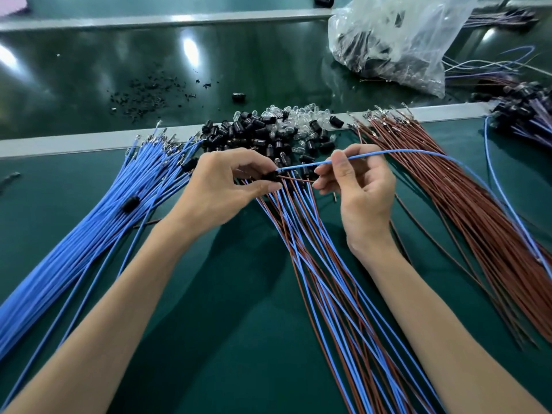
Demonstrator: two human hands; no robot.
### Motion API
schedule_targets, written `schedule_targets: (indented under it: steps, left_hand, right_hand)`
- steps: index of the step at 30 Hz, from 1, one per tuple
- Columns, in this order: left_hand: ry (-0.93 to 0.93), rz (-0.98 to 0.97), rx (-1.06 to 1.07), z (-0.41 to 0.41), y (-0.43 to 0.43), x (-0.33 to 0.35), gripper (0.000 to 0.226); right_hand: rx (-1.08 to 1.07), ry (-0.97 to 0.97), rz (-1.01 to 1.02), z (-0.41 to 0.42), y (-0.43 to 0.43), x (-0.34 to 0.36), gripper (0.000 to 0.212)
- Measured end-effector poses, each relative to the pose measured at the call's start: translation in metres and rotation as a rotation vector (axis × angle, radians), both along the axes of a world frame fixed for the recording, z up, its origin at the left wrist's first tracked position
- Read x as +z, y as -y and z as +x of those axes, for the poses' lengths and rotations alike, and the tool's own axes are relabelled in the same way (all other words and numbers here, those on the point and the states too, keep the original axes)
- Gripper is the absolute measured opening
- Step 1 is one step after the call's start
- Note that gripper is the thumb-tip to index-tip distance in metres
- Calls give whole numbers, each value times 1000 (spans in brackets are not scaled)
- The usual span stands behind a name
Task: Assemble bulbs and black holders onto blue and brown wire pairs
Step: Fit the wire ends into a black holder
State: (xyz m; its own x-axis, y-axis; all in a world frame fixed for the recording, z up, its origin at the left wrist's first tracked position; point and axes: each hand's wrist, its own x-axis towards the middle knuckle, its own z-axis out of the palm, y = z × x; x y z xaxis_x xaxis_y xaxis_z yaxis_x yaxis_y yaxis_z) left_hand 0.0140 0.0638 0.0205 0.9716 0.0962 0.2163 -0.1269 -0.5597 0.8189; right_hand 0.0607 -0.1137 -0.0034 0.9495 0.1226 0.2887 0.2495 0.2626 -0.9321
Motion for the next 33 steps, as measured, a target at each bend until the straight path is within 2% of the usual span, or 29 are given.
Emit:
schedule_targets:
  steps: [15, 23, 28, 33]
  left_hand:
    - [-39, 6, -39, -1, 2, -4, 20]
    - [-94, -77, -61, -2, 5, -6, 18]
    - [-124, -69, -34, -3, 4, -5, 21]
    - [-134, -41, -49, -3, 7, -5, 15]
  right_hand:
    - [60, -8, -185, -1, 0, -4, 15]
    - [5, -16, -157, 3, 1, -6, 13]
    - [24, -17, -210, 3, 2, -8, 13]
    - [40, -12, -224, 4, 1, -10, 15]
